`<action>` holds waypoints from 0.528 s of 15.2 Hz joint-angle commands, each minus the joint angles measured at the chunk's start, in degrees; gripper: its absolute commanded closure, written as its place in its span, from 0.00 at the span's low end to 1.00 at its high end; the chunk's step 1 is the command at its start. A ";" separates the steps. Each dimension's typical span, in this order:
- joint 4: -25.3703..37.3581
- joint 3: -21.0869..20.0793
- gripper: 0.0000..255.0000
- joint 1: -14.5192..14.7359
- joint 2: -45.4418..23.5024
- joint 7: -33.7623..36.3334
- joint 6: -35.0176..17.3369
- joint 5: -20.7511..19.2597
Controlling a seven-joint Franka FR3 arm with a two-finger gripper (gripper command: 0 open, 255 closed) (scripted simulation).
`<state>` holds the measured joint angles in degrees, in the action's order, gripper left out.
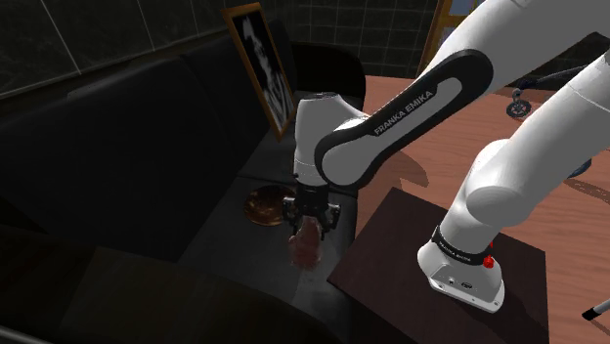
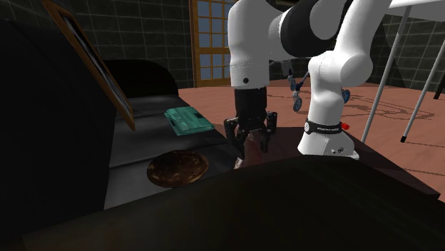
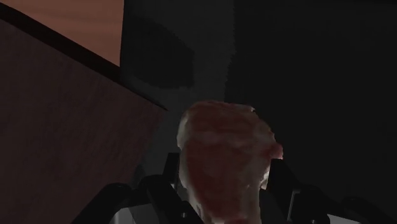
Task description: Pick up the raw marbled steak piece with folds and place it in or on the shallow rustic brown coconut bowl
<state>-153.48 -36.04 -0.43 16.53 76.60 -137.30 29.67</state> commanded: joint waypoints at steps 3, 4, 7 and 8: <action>4.62 1.16 1.00 -3.71 -4.82 -0.53 0.39 -4.76; 6.27 1.50 1.00 -4.81 -6.63 -0.54 0.44 -6.42; 11.53 2.62 1.00 -7.56 -12.11 -0.23 0.92 -11.39; 13.40 3.04 1.00 -8.29 -13.94 -0.04 1.21 -13.02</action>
<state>-141.85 -33.37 -7.83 4.84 76.40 -135.89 18.56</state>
